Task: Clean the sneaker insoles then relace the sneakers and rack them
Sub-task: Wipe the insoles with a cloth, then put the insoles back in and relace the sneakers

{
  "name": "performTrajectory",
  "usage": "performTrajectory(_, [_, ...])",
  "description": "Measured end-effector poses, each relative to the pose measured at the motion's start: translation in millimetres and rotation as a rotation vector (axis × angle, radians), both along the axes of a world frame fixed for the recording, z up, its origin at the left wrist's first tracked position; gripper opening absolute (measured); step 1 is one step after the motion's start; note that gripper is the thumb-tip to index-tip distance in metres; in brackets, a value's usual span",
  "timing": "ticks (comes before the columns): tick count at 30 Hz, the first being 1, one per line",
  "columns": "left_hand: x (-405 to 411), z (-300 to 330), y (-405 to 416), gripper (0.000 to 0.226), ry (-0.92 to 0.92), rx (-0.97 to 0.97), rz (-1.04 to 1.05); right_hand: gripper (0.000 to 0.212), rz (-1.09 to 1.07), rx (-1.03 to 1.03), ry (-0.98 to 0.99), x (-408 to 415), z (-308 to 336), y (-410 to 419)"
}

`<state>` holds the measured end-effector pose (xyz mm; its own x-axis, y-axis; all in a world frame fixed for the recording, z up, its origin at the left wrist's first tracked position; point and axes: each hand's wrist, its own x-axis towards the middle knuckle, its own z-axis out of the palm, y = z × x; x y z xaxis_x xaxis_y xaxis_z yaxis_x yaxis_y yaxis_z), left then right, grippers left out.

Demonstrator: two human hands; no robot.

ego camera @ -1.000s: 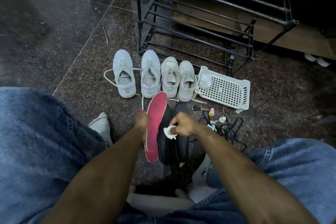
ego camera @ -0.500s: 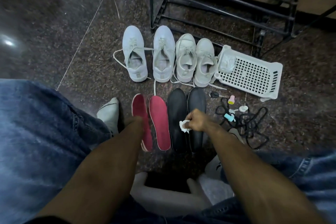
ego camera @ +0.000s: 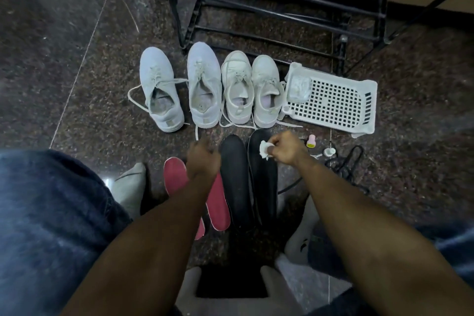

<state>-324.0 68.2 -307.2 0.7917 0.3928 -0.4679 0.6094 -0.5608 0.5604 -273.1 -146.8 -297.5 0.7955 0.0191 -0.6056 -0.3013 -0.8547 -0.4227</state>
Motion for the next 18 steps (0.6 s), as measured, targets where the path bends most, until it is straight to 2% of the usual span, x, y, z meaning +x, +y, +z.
performTrajectory(2, [21,12,-17,0.04,-0.165,0.049,-0.257,0.005,-0.083,-0.005,-0.063,20,5,-19])
performTrajectory(4, [43,16,-30,0.052,-0.289,0.143,-0.5,0.008,-0.201,-0.012,-0.1,39,6,-39])
performTrajectory(7, [78,14,-39,0.067,-0.221,0.316,-0.758,0.007,-0.348,0.0,-0.17,67,4,-63])
performTrajectory(9, [92,6,-41,0.074,-0.152,0.423,-0.91,0.016,-0.416,0.007,-0.218,89,3,-74])
performTrajectory(13, [103,-18,-34,0.078,-0.082,0.482,-0.963,0.022,-0.5,0.006,-0.346,130,-2,-82])
performTrajectory(15, [101,-28,-30,0.078,-0.096,0.525,-0.993,0.028,-0.384,-0.084,-0.384,140,-4,-79])
performTrajectory(18, [99,-36,-27,0.075,-0.141,0.519,-0.995,0.04,0.103,-0.242,-0.284,139,-6,-69])
